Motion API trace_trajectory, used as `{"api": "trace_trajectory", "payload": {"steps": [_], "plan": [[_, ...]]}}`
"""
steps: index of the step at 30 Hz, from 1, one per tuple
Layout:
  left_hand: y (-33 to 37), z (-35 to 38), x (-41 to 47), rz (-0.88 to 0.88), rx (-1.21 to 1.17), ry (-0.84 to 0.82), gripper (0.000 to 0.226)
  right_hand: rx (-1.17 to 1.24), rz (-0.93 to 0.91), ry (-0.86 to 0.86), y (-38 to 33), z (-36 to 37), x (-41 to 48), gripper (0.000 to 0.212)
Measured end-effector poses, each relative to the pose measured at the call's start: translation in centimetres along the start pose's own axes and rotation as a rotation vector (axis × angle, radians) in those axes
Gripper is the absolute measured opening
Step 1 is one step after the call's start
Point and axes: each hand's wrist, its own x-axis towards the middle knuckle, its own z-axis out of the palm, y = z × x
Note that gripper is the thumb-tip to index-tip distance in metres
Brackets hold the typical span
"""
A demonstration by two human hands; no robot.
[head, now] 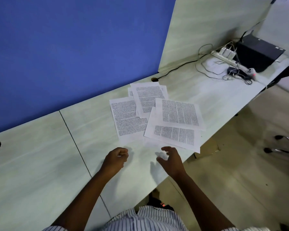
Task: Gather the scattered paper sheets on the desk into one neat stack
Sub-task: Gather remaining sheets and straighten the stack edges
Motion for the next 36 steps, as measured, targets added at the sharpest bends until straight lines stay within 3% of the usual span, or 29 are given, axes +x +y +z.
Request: {"api": "trace_trajectory", "payload": {"steps": [4,7,10,13,16,18,21,24,29,33,36], "plan": [[2.2,2.0,2.5,-0.012,0.132,0.055,0.024,-0.409,-0.161,-0.057,1.2,-2.1,6.8,0.087],[4.5,4.9,4.2,-0.016,0.234,0.064,0.029,-0.525,-0.212,-0.111,1.7,-4.3,12.1,0.107],[5.6,8.2,5.5,-0.092,0.313,0.039,0.034,-0.513,-0.268,-0.1,2.0,-6.3,17.3,0.101],[6.3,11.1,5.8,-0.302,0.132,-0.046,0.025,-0.504,-0.299,-0.091,1.8,-8.4,23.2,0.095],[6.7,12.8,5.7,-0.338,0.106,-0.231,0.016,-0.556,-0.211,-0.159,1.9,-10.5,27.8,0.097],[7.5,13.6,6.2,-0.399,0.0,-0.228,0.016,-0.589,-0.138,-0.228,2.6,-10.9,28.9,0.097],[8.1,14.5,7.0,-0.388,-0.227,0.06,0.028,-0.637,-0.152,-0.181,3.6,-9.9,27.2,0.086],[9.0,14.6,8.2,-0.363,-0.344,0.207,0.03,-0.69,-0.196,-0.118,3.6,-8.4,23.4,0.077],[8.7,14.1,9.6,-0.334,-0.244,0.466,0.069,-0.67,-0.274,-0.177,3.0,-6.5,18.8,0.048],[8.7,14.4,9.1,-0.391,-0.15,0.61,0.064,-0.51,-0.258,-0.161,2.3,-8.5,20.9,0.037],[8.3,15.7,8.2,-0.436,-0.105,0.56,0.054,-0.458,-0.16,-0.023,3.1,-11.2,24.5,0.049]]}}
